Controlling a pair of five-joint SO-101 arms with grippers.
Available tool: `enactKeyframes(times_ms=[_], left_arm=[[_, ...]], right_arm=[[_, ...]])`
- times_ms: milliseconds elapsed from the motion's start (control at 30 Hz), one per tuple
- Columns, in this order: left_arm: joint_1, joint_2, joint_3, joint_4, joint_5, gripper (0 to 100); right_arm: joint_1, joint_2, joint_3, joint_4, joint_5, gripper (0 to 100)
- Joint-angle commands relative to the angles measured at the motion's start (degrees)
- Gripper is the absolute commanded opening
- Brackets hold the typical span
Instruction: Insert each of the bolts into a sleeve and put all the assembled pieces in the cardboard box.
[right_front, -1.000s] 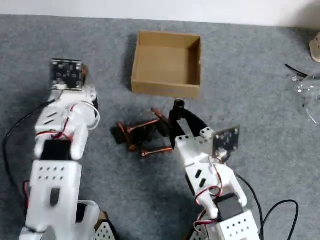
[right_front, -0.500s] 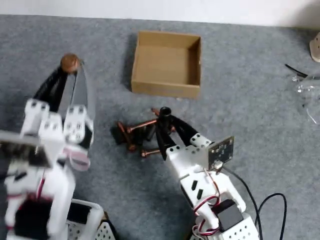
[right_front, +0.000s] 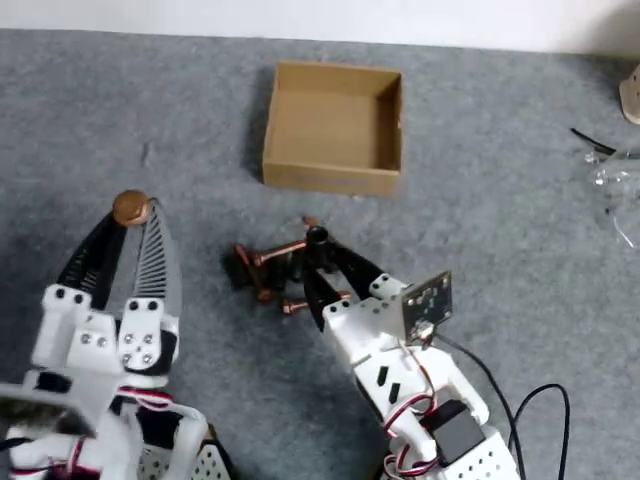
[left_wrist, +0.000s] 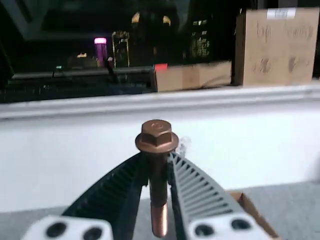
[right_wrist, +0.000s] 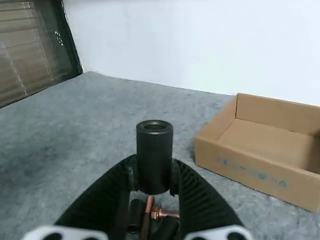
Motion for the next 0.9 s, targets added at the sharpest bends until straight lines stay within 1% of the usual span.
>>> enactKeyframes(times_ms=[0,33,133,233,300,433,500,533,667,867], left_arm=[[0.66,-1.8,4.79,-5.01,0.44,1],[1.63,-1.8,6.46,-7.3,0.62,1],[6.29,-1.89,10.42,-15.3,0.7,1],[13.76,-1.89,12.44,-22.51,0.7,1],[19.03,-1.89,12.79,-24.7,0.7,1],[27.38,-1.8,12.97,-23.56,0.79,1],[30.29,-1.8,12.97,-21.63,1.14,1],[31.16,-1.8,12.97,-20.57,2.46,1],[31.87,-1.8,12.97,-15.74,9.14,1],[31.6,-1.8,13.05,-14.86,9.67,1]], right_arm=[[-2.86,-1.01,-0.75,0.04,0.79,0.4],[-3.56,-1.01,-0.75,0.04,0.97,0.4],[-5.14,-1.01,-0.75,0.04,5.63,0.4],[-5.67,-1.01,-0.75,0.04,7.3,0.4],[-5.67,-1.01,-0.75,0.04,7.38,0.4],[-5.67,-1.01,-0.75,0.04,7.38,0.4],[-5.67,-1.01,-0.75,0.04,7.47,0.4],[-5.58,-1.01,-0.75,0.04,7.47,0.4],[-5.41,-1.01,-0.75,0.04,7.56,0.4],[-5.41,-1.01,-0.75,0.04,7.56,0.4]])
